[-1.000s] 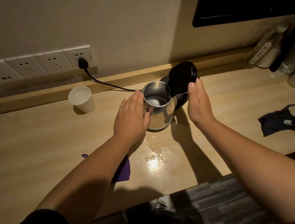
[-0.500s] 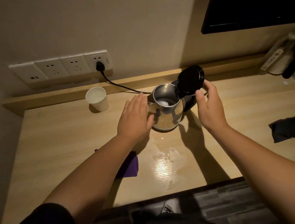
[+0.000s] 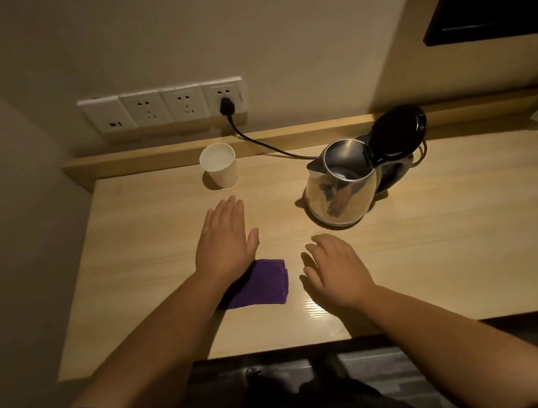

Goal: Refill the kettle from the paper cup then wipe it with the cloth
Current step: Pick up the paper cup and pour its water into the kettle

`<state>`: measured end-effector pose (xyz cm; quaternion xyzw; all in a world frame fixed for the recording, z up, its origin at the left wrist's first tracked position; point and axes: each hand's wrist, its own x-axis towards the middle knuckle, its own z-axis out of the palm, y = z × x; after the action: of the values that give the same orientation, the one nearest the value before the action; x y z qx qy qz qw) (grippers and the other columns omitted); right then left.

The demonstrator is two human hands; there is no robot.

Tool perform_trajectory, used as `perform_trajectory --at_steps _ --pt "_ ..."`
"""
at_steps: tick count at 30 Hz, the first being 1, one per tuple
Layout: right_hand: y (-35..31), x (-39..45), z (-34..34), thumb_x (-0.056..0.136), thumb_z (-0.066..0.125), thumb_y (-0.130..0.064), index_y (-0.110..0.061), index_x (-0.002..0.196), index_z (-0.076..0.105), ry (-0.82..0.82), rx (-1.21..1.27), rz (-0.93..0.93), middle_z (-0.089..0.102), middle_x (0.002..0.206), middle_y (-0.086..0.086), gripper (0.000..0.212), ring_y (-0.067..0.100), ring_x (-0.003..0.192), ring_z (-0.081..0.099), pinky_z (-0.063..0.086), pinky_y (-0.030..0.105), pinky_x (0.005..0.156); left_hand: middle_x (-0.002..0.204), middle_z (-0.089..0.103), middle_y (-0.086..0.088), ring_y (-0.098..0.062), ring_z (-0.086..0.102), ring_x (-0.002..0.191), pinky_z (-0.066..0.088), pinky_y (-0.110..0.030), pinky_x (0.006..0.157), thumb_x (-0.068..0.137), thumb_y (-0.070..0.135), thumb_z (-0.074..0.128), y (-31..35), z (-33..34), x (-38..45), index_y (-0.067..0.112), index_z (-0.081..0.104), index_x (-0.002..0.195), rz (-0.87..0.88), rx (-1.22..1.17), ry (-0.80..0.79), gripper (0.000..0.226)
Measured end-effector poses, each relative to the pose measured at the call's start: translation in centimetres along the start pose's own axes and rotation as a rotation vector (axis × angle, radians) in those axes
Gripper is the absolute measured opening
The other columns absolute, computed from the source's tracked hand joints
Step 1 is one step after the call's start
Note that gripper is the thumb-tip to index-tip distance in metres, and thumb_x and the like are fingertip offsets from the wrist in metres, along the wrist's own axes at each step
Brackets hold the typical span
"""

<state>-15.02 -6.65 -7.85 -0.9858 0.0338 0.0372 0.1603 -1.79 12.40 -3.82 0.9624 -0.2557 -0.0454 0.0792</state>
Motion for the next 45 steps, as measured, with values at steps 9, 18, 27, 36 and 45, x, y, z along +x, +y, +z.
perform_trajectory --at_steps 9,18,27,36,45 --pt "-1.1 2.8 6.1 0.097 0.01 -0.066 -0.016 0.157 0.008 -0.197 -0.136 0.351 -0.001 0.165 0.013 0.079 0.033 0.151 -0.009 -0.001 0.056 0.119 0.158 0.025 -0.009 -0.024 0.017 0.146 0.012 -0.04 0.119 0.1 0.041 0.036 -6.0 1.4 1.3 0.01 0.024 0.15 -0.053 -0.141 -0.004 0.06" --pt "-1.2 3.1 7.6 0.094 0.007 -0.07 -0.018 0.157 0.014 -0.123 -0.184 0.395 0.005 0.165 0.01 0.082 0.032 0.151 -0.005 -0.001 0.056 0.119 0.159 0.022 0.001 -0.021 0.025 0.143 0.028 -0.039 0.112 0.098 0.046 0.043 -9.1 2.9 7.6 0.025 0.014 0.152 -0.22 -0.422 0.0 0.065" --pt "-0.9 2.9 8.0 0.096 0.019 -0.067 -0.016 0.155 0.026 -0.08 -0.179 0.394 0.018 0.163 0.012 0.078 0.032 0.151 0.007 0.009 0.057 0.119 0.146 0.034 0.002 -0.018 0.037 0.131 0.042 -0.02 0.09 0.077 0.032 0.08 -9.3 4.4 14.6 0.033 0.015 0.149 -0.321 -0.932 0.006 0.097" --pt "-0.8 3.0 8.3 0.095 0.027 -0.066 -0.016 0.151 0.034 -0.051 -0.191 0.393 0.027 0.16 0.013 0.076 0.034 0.149 0.017 0.015 0.057 0.118 0.133 0.045 0.007 -0.014 0.045 0.121 0.046 -0.013 0.086 0.076 0.03 0.081 -9.6 6.1 16.0 0.029 0.029 0.143 -0.318 -1.018 0.059 0.084" --pt "-0.6 2.9 8.4 0.094 0.034 -0.065 -0.016 0.151 0.035 -0.042 -0.203 0.396 0.027 0.161 0.012 0.075 0.032 0.15 0.015 0.007 0.053 0.119 0.125 0.044 0.009 -0.012 0.046 0.116 0.042 -0.02 0.089 0.079 0.033 0.078 -9.1 5.7 15.5 0.026 0.031 0.139 -0.302 -0.968 0.084 0.076"
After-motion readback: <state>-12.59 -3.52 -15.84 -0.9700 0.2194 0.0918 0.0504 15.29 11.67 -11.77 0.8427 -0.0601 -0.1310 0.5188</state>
